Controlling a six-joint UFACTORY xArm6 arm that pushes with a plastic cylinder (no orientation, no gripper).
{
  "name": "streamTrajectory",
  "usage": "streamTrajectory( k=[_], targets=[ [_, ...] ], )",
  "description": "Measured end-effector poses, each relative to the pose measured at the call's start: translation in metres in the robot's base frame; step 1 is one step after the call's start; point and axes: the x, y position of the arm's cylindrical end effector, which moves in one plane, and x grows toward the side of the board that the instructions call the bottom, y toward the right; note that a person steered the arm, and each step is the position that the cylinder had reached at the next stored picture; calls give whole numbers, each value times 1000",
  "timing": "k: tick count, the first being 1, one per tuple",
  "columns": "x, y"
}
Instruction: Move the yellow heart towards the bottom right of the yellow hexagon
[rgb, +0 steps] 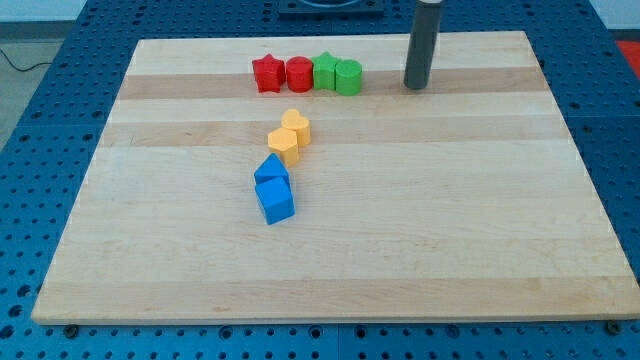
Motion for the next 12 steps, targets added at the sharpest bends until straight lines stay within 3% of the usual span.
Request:
streamTrajectory(
  k=[2,6,9,10,12],
  targets=[
    [45,-2],
    [36,-145],
    [40,-210],
    [47,-218],
    [68,-163]
  ],
)
